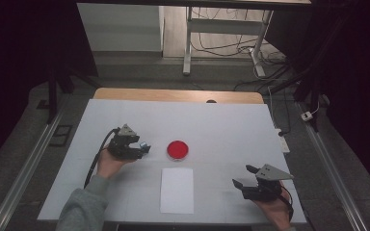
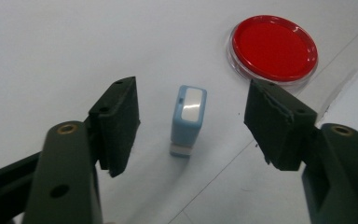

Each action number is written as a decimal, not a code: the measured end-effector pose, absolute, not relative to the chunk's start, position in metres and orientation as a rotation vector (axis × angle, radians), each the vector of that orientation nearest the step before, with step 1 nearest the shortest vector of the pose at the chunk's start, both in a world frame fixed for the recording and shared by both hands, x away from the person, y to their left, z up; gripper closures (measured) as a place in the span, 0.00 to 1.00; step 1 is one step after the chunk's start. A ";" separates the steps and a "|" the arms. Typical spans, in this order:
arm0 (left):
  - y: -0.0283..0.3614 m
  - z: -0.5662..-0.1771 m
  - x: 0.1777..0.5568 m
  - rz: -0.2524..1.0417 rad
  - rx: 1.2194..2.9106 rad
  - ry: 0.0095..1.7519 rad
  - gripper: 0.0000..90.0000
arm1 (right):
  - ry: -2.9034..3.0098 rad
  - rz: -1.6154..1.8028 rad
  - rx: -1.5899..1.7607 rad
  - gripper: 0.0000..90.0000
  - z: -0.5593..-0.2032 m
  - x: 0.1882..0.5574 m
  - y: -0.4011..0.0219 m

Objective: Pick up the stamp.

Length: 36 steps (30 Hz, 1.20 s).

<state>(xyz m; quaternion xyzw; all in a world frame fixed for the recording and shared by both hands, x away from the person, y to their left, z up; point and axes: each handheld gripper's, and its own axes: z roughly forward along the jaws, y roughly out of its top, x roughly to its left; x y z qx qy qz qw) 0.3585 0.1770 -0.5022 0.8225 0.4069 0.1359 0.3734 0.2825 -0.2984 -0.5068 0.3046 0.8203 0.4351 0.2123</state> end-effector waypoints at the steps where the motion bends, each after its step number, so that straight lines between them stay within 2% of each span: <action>1: 0.176 -0.503 0.359 0.349 2.109 1.041 0.42 | 2.278 1.208 0.844 0.26 -0.507 0.283 -0.298; 18: 0.174 -0.510 0.362 0.372 2.162 1.001 0.70 | 2.278 1.198 0.857 0.27 -0.508 0.283 -0.299; 19: 0.174 -0.510 0.362 0.373 2.163 0.999 0.75 | 2.277 1.195 0.858 0.27 -0.507 0.283 -0.299; 22: 0.175 -0.510 0.362 0.368 2.164 0.992 0.82 | 2.278 1.198 0.857 0.27 -0.508 0.283 -0.299; 36: 0.179 -0.505 0.359 0.370 2.138 0.979 0.84 | 2.272 1.187 0.856 0.27 -0.508 0.283 -0.298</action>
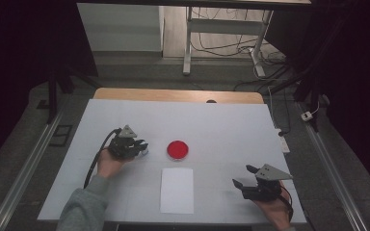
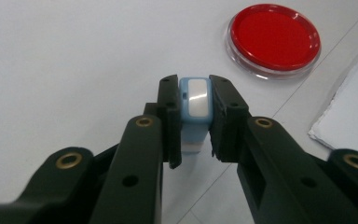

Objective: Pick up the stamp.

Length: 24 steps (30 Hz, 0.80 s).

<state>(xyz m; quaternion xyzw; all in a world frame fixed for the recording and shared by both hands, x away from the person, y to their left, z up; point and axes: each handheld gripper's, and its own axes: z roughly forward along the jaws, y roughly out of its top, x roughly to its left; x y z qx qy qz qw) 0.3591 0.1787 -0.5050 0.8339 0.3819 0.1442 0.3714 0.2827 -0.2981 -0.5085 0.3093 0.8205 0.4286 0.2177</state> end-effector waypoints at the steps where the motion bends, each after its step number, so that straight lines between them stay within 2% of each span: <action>1: 0.179 -0.504 0.358 0.369 2.134 0.978 0.84 | 2.274 1.195 0.854 0.27 -0.509 0.283 -0.298; 24: 0.179 -0.482 0.343 0.338 2.027 0.944 0.84 | 2.233 1.205 0.862 0.27 -0.508 0.281 -0.300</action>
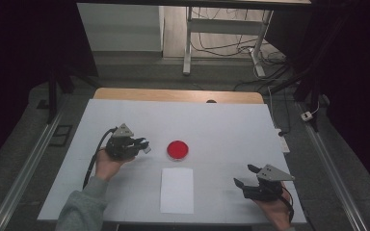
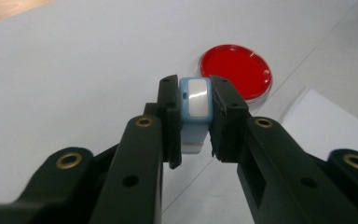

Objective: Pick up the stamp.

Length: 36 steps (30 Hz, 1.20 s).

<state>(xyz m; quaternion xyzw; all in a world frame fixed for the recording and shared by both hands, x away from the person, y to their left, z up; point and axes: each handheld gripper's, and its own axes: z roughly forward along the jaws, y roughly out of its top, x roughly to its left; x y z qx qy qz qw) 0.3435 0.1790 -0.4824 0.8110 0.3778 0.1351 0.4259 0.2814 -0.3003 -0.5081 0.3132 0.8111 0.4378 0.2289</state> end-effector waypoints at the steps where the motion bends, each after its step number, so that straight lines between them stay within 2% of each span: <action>1: 0.179 -0.482 0.343 0.338 2.027 0.944 0.84 | 2.231 1.194 0.862 0.27 -0.508 0.281 -0.300; 36: 0.165 -0.455 0.325 0.242 1.933 0.832 0.84 | 2.227 1.193 0.859 0.27 -0.508 0.281 -0.300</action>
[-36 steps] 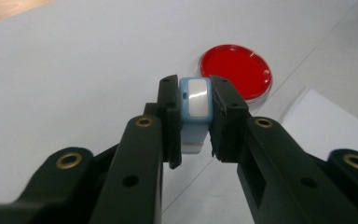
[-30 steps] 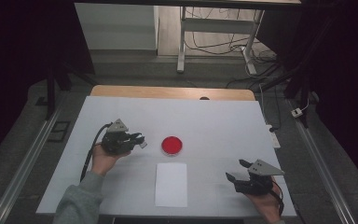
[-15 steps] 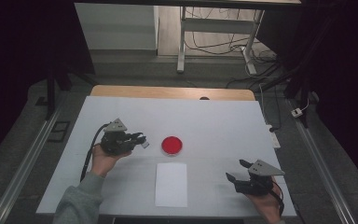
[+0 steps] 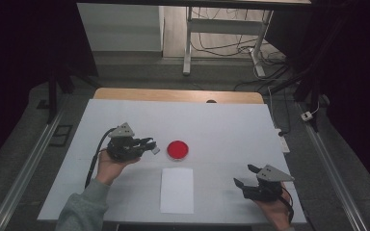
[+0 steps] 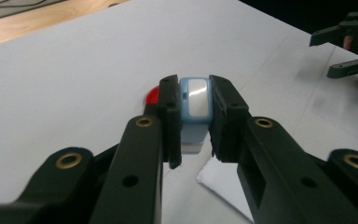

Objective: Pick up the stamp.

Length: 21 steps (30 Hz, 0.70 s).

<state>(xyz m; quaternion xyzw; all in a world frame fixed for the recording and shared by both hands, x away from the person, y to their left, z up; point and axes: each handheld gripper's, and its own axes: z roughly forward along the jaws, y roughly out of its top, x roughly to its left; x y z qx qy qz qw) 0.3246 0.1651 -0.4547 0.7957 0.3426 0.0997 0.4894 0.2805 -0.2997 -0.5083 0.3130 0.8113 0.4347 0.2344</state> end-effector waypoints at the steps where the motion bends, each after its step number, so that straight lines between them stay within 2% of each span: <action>1: 0.164 -0.453 0.324 0.241 1.930 0.826 0.84 | 2.227 1.193 0.859 0.27 -0.508 0.281 -0.300; 21: 0.141 -0.447 0.313 0.215 1.945 0.748 0.84 | 2.213 1.176 0.861 0.27 -0.509 0.280 -0.300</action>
